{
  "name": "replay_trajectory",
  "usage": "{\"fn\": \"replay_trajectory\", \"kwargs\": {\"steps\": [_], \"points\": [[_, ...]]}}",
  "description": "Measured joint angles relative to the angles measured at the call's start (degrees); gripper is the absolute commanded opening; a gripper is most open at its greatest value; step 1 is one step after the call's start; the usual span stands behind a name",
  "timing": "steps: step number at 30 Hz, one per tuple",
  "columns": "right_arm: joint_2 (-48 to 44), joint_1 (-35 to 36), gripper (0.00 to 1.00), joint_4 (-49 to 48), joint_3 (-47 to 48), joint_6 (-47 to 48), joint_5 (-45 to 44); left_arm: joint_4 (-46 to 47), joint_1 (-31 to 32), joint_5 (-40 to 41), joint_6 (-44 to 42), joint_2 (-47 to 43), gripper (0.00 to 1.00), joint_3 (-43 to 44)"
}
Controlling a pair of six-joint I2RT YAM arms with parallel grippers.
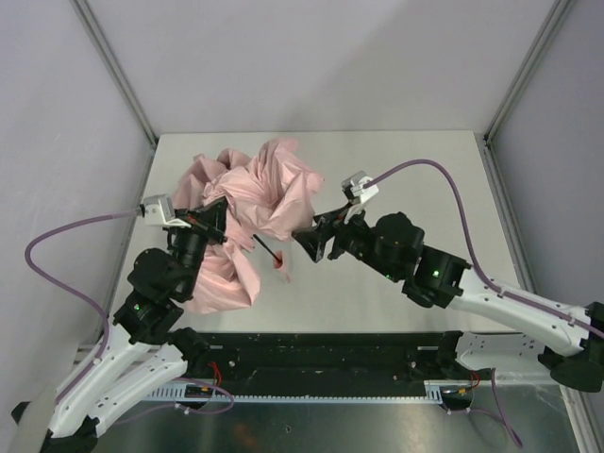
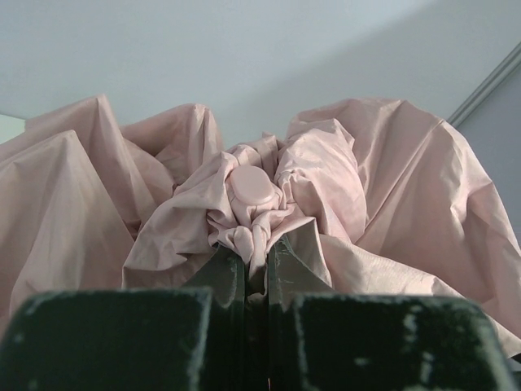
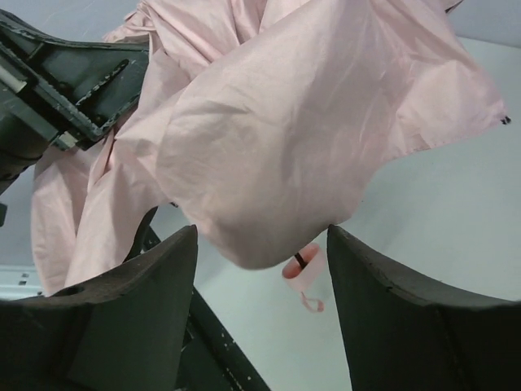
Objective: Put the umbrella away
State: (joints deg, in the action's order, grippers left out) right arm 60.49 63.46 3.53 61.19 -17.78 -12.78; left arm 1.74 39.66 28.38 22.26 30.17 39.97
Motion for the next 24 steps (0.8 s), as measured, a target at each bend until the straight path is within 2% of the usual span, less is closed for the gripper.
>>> {"fn": "replay_trajectory", "kwargs": {"steps": [3, 7, 8, 13, 17, 24], "points": [[2.2, 0.2, 0.48, -2.1, 0.0, -0.3, -0.3, -0.2, 0.0, 0.0, 0.7, -0.2, 0.00, 0.0], [3.1, 0.2, 0.10, -5.0, 0.0, -4.2, 1.8, -0.7, 0.0, 0.0, 1.8, 0.1, 0.00, 0.0], [3.1, 0.2, 0.05, -6.2, 0.0, -5.6, 3.0, -0.7, 0.0, -0.1, 1.9, 0.2, 0.00, 0.0], [2.5, -1.2, 0.00, -12.0, 0.0, -12.6, 10.6, -0.5, 0.0, -0.6, 2.2, 0.4, 0.00, -0.1], [-0.1, -3.9, 0.00, -17.8, 0.0, -21.1, 21.2, 1.6, 0.0, -2.1, 1.2, -0.8, 0.00, -2.0], [-0.1, -3.7, 0.00, -28.5, 0.0, -34.4, 33.5, 10.3, 0.8, -11.0, 1.1, -3.4, 0.00, -4.6]]}}
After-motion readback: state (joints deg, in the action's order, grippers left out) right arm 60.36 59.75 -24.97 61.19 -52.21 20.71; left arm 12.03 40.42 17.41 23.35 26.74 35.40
